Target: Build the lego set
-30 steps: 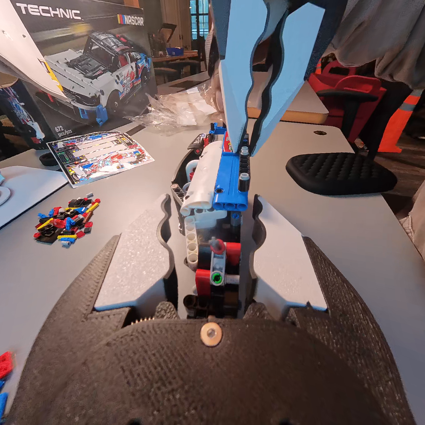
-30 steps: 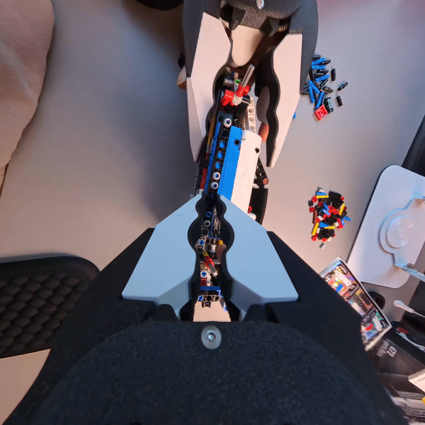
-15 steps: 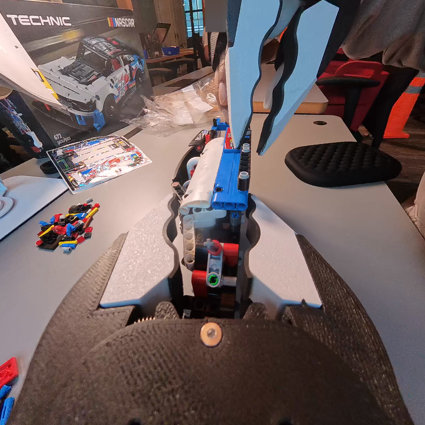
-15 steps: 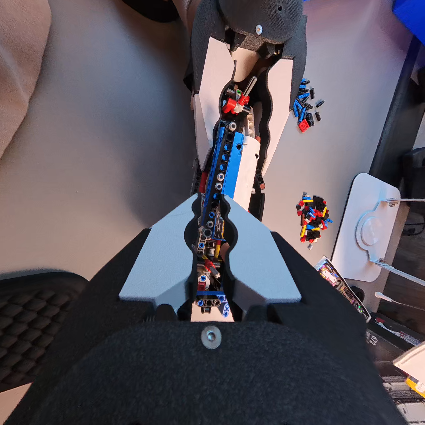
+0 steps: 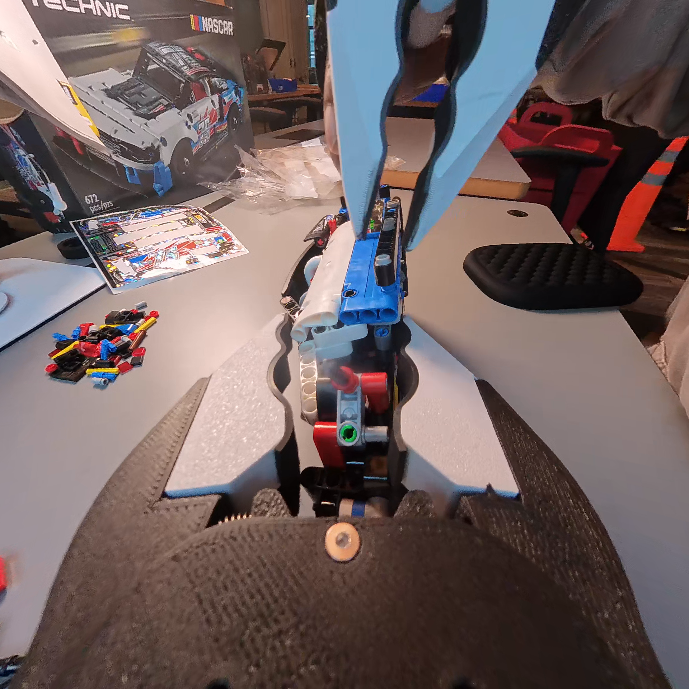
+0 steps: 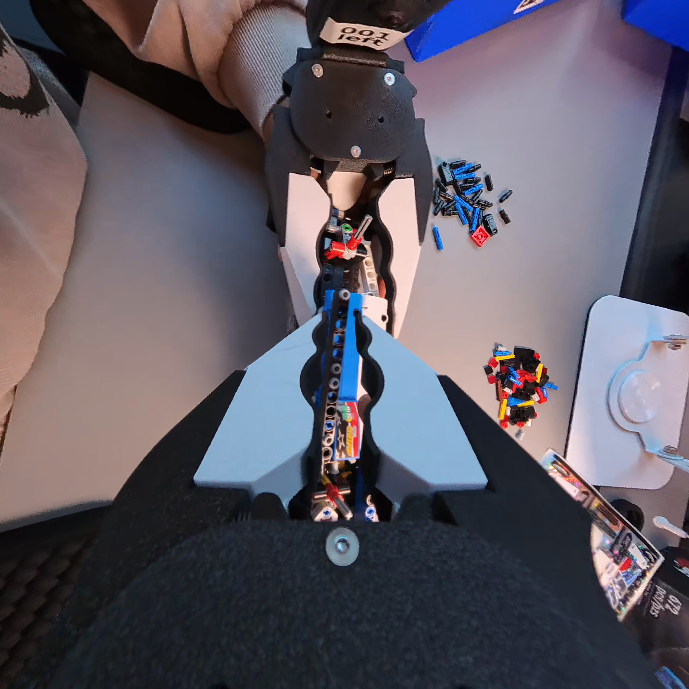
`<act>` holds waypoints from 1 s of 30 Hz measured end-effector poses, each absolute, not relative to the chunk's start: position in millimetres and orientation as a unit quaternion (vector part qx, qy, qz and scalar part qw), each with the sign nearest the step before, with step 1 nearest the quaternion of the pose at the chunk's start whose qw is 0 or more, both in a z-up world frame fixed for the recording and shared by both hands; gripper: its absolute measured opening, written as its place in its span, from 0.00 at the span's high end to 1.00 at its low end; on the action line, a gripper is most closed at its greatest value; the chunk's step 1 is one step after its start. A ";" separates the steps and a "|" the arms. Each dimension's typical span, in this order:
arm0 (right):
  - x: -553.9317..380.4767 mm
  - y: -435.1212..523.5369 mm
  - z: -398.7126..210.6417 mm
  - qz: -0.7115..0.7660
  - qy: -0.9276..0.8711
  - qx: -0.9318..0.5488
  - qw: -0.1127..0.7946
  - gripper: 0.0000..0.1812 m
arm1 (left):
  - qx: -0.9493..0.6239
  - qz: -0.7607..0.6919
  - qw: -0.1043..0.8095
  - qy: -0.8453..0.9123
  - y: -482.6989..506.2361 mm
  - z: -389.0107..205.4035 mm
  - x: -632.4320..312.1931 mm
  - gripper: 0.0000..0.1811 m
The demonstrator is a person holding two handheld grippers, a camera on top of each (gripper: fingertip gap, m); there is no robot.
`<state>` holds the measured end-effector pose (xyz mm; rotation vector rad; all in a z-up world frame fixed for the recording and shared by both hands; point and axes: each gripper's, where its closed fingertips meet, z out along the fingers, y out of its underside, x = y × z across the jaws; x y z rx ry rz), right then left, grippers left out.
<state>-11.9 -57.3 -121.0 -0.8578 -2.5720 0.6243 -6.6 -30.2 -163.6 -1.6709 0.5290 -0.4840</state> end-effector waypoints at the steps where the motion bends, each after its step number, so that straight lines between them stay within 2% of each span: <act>1: -12.8 -55.4 -120.3 0.222 -0.908 -0.309 0.175 0.94 | -0.725 -0.208 0.615 0.231 -30.6 -163.3 -5.7 0.71; 4: -7.1 -59.1 -122.2 0.235 -0.907 -0.323 0.133 0.94 | -0.724 -0.197 0.616 0.240 -31.1 -162.6 -3.1 0.71; 8: -6.1 -64.8 -121.3 0.240 -0.905 -0.329 0.121 0.99 | -0.725 -0.181 0.615 0.250 -31.7 -162.0 1.1 0.71; 21: 1.2 -68.0 -124.3 0.183 -0.920 -0.325 0.117 0.99 | -0.725 -0.151 0.619 0.261 -32.7 -161.4 5.9 0.72; 30: 1.1 -68.9 -131.5 0.093 -0.944 -0.305 0.079 0.99 | -0.731 -0.151 0.615 0.254 -32.4 -163.1 6.3 0.73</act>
